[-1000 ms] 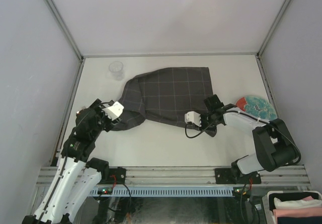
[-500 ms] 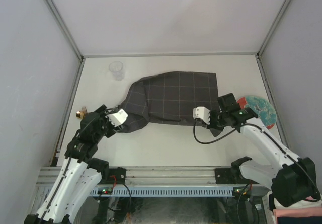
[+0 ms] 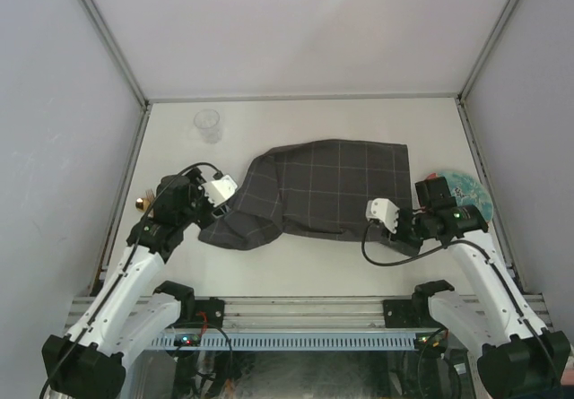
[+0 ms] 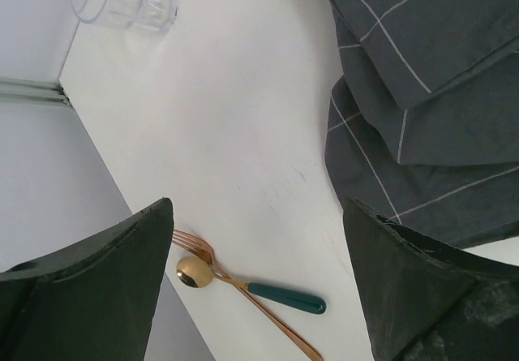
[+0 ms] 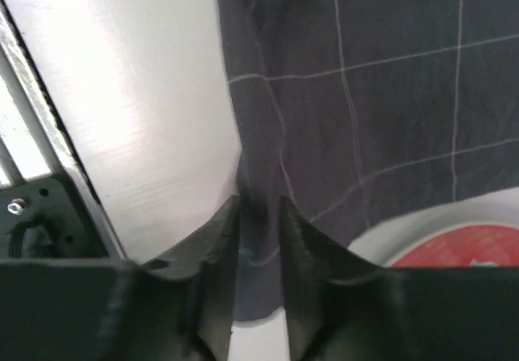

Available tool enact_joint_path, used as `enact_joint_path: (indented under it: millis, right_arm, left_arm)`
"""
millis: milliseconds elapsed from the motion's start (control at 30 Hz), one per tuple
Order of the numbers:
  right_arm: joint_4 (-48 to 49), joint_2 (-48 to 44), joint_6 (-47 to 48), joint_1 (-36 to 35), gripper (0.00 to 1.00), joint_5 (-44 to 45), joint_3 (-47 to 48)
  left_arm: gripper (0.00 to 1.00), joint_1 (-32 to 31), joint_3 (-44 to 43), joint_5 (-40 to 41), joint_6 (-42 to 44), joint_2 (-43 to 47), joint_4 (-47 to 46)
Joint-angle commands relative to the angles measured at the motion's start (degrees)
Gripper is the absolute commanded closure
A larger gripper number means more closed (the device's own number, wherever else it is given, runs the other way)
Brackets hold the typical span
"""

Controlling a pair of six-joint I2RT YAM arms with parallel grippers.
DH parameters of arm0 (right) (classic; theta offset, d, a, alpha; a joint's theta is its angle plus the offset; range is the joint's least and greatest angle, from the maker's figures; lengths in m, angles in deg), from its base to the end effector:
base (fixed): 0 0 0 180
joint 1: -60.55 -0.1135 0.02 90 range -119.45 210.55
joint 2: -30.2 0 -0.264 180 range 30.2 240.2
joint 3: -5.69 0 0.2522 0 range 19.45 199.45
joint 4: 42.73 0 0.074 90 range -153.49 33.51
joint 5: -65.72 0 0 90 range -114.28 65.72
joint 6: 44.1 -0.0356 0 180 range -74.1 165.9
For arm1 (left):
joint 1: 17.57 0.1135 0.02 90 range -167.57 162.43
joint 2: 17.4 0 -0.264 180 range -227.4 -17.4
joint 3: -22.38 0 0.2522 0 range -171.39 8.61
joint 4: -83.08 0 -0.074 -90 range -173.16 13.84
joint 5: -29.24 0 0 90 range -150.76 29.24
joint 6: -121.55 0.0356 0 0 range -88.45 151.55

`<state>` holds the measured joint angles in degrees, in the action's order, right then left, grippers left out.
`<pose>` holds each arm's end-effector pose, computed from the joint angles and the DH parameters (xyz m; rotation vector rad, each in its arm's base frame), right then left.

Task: Set the dinner table for one person
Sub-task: Flatten out the napkin at the center of the board.

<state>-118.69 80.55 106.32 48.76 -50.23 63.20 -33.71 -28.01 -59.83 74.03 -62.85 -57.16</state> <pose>0.1340 0.0439 0.2494 -1.6241 2.0363 0.3459 0.1693 -0.0484 0.2608 1.0650 1.9159 0.2783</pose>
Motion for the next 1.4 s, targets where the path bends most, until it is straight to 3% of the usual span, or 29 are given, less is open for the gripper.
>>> enact_joint_path:
  millis: [0, 67, 200, 333, 567, 700, 833, 1133, 1367]
  right_arm:
    - [0.84, -0.75, 0.78, 2.87, 0.56, -3.74, 0.95]
    - [3.88, -0.02, -2.22, 2.6, 0.43, -5.69, 2.6]
    - [9.41, 2.87, -9.28, 2.72, 0.36, -7.71, 6.56]
    - [15.63, 2.93, -15.03, 4.54, 0.35, -8.44, 7.81]
    - [16.13, 1.64, -14.6, 9.53, 0.35, -8.45, 9.07]
    - [15.02, 0.77, -14.54, 11.76, 0.35, -8.81, 9.13]
    - [13.98, 0.28, -12.99, 12.88, 0.35, -9.11, 9.08]
    - [12.96, -0.42, -11.97, 14.59, 0.35, -8.8, 8.8]
    - [13.03, -1.22, -11.61, 15.13, 0.35, -8.86, 7.32]
  left_arm:
    - [0.1, -0.61, -0.89, -2.27, -0.69, 1.37, -3.84]
    - [0.1, -1.02, -0.08, -2.62, -0.19, 1.23, -4.36]
    - [0.07, -1.33, -1.02, -7.06, -2.48, -0.96, -3.45]
    - [0.05, -1.35, -3.47, -14.14, -13.42, -6.72, -5.2]
    - [0.05, -1.22, -2.63, -13.76, -33.25, -14.84, -15.47]
    - [0.05, 0.69, -3.75, -12.58, -36.52, -19.08, -17.11]
    - [0.05, 5.61, -7.2, -19.93, -41.85, -25.97, -14.77]
    - [0.1, 6.53, -9.35, -31.54, -45.69, -34.84, -17.11]
    - [0.15, 6.39, -9.51, -34.01, -43.21, -37.31, -17.3]
